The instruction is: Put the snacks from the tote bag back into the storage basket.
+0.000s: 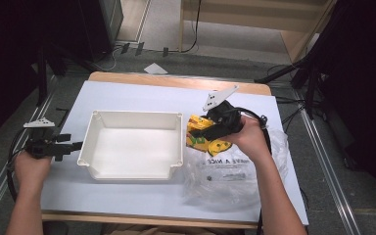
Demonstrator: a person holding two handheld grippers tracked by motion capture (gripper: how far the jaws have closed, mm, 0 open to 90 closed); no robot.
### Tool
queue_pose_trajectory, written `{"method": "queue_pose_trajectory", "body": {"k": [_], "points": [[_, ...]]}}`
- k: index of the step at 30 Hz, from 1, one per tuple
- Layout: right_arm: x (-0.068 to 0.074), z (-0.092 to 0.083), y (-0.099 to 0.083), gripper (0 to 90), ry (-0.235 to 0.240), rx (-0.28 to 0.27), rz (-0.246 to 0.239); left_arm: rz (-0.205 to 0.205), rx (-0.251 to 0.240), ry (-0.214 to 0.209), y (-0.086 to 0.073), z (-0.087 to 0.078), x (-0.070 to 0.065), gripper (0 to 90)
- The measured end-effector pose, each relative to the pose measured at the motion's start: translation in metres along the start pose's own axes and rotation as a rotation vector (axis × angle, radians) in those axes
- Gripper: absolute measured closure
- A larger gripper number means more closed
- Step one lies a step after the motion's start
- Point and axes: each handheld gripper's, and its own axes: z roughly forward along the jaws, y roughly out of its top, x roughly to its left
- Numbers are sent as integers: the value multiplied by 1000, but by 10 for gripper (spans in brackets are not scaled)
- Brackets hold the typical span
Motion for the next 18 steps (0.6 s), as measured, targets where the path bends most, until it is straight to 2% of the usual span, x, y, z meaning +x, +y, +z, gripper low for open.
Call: {"method": "queue_pose_trajectory", "body": {"k": [10, 18], "points": [[5, 8, 24, 525, 16, -20, -47, 0, -5, -6, 1, 1, 0, 228], [5, 17, 44, 525, 41, -5, -77, -1, -5, -9, 1, 1, 1, 228]]}}
